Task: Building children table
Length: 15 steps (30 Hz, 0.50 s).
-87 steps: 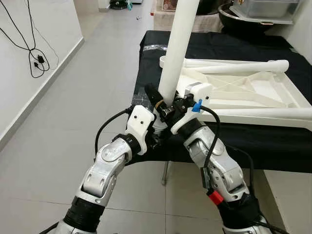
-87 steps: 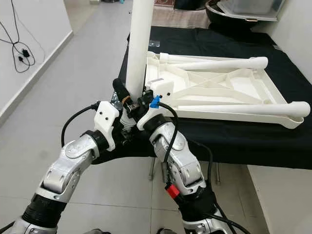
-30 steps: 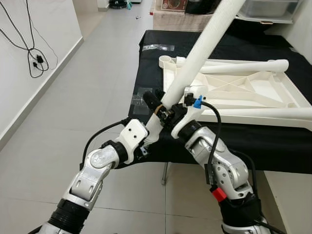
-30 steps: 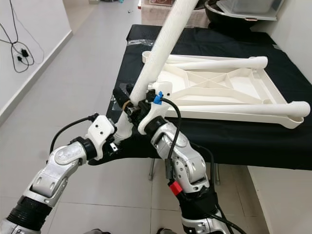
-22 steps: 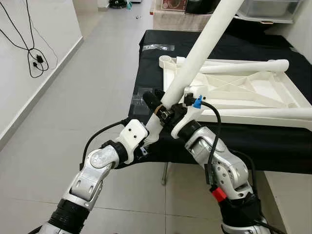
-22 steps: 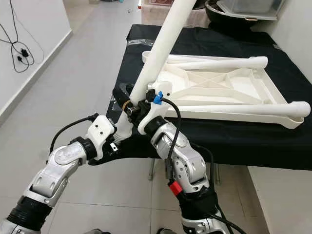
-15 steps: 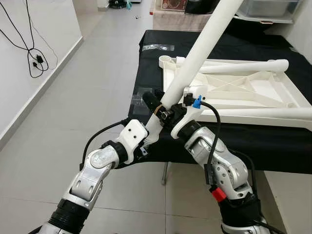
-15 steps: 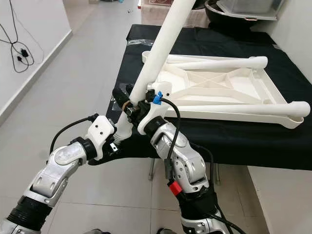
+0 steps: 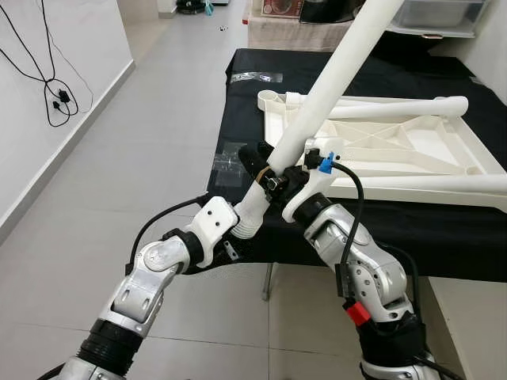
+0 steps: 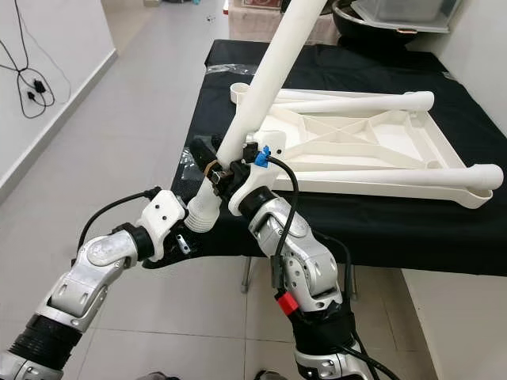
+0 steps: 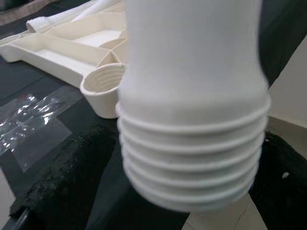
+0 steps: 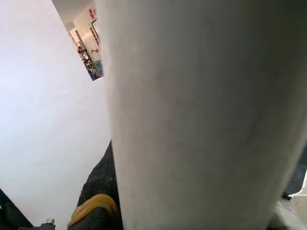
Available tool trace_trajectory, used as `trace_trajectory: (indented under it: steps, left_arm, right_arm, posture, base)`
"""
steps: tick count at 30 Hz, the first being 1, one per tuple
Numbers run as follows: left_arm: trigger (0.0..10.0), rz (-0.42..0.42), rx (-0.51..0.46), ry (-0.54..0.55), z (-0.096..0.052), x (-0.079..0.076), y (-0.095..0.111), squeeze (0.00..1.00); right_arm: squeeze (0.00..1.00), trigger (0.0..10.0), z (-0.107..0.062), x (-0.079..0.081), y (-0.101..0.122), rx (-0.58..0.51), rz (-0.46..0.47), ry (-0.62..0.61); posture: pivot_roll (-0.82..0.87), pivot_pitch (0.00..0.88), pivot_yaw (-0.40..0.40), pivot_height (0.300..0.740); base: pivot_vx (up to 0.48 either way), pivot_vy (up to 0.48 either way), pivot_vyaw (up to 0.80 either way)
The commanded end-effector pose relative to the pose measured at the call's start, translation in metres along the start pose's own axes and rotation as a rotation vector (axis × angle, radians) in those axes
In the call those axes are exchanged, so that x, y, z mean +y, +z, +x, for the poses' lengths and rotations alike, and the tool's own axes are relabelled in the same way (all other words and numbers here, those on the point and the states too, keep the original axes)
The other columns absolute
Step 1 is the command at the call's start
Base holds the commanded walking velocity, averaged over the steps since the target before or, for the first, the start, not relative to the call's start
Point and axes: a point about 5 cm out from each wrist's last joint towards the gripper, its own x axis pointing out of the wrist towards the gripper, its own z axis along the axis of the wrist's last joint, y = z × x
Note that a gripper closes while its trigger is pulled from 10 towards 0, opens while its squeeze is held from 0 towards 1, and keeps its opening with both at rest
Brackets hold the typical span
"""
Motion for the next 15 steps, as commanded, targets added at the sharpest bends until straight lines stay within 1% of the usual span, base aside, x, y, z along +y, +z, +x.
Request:
trace_trajectory:
  steps: [1, 3, 4, 5, 8, 9, 11, 12, 13, 14, 15]
  left_arm:
    - [10.0, -0.005, 0.033, 0.079, -0.010, 0.010, -0.007, 0.00]
    - [10.0, -0.005, 0.033, 0.079, -0.010, 0.010, -0.007, 0.00]
    - [10.0, -0.005, 0.033, 0.108, -0.015, 0.011, -0.008, 0.00]
    - [10.0, -0.021, 0.018, 0.148, -0.021, 0.012, -0.007, 0.00]
    - [10.0, -0.033, 0.007, 0.172, -0.024, 0.011, -0.007, 0.00]
    - [10.0, -0.066, -0.019, 0.212, -0.028, 0.008, -0.005, 0.00]
    - [10.0, -0.146, -0.056, 0.290, -0.035, -0.007, 0.000, 0.00]
    - [10.0, -0.146, -0.056, 0.290, -0.035, -0.007, 0.000, 0.00]
    - [10.0, -0.170, -0.064, 0.311, -0.037, -0.012, 0.001, 0.00]
    - [10.0, -0.170, -0.064, 0.311, -0.037, -0.012, 0.001, 0.00]
    - [10.0, -0.198, -0.074, 0.330, -0.037, -0.018, 0.002, 0.00]
  right_arm:
    - [0.00, 0.0, 0.003, -0.002, 0.006, -0.032, -0.022, -0.011]
    - [0.00, 0.0, 0.003, -0.002, 0.006, -0.032, -0.022, -0.011]
    - [0.00, 0.0, 0.003, -0.005, 0.008, -0.041, -0.034, -0.030]
    - [0.00, 0.0, 0.003, -0.012, 0.011, -0.061, -0.057, -0.074]
    - [0.00, 0.0, 0.003, -0.016, 0.013, -0.075, -0.072, -0.104]
    - [0.00, 10.0, 0.001, -0.024, 0.016, -0.089, -0.122, -0.166]
    - [0.00, 10.0, -0.005, -0.040, 0.020, -0.110, -0.198, -0.269]
    - [0.00, 10.0, -0.005, -0.040, 0.020, -0.110, -0.198, -0.269]
    - [0.00, 10.0, -0.008, -0.045, 0.022, -0.118, -0.222, -0.299]
    - [0.00, 10.0, -0.008, -0.045, 0.022, -0.118, -0.222, -0.299]
    - [0.00, 10.0, -0.010, -0.049, 0.022, -0.121, -0.240, -0.321]
  posture:
    - [0.03, 0.054, -0.036, 0.740]
    - [0.03, 0.054, -0.036, 0.740]
    - [0.03, 0.052, -0.036, 0.740]
    - [0.04, 0.038, -0.034, 0.740]
    - [0.04, 0.038, -0.034, 0.740]
    - [0.05, 0.024, -0.045, 0.740]
    - [0.05, 0.010, -0.053, 0.740]
    - [0.05, 0.010, -0.053, 0.740]
    - [0.05, 0.010, -0.053, 0.740]
    - [0.05, 0.010, -0.053, 0.740]
    - [0.05, 0.003, -0.057, 0.740]
  base:
    - [0.000, 0.000, 0.00]
    - [0.000, 0.000, 0.00]
    - [0.000, 0.000, 0.00]
    - [0.000, 0.000, 0.00]
    - [0.000, 0.000, 0.00]
    - [0.000, 0.000, 0.00]
    - [0.000, 0.000, 0.00]
    - [0.000, 0.000, 0.00]
    - [0.000, 0.000, 0.00]
    - [0.000, 0.000, 0.00]
    - [0.000, 0.000, 0.00]
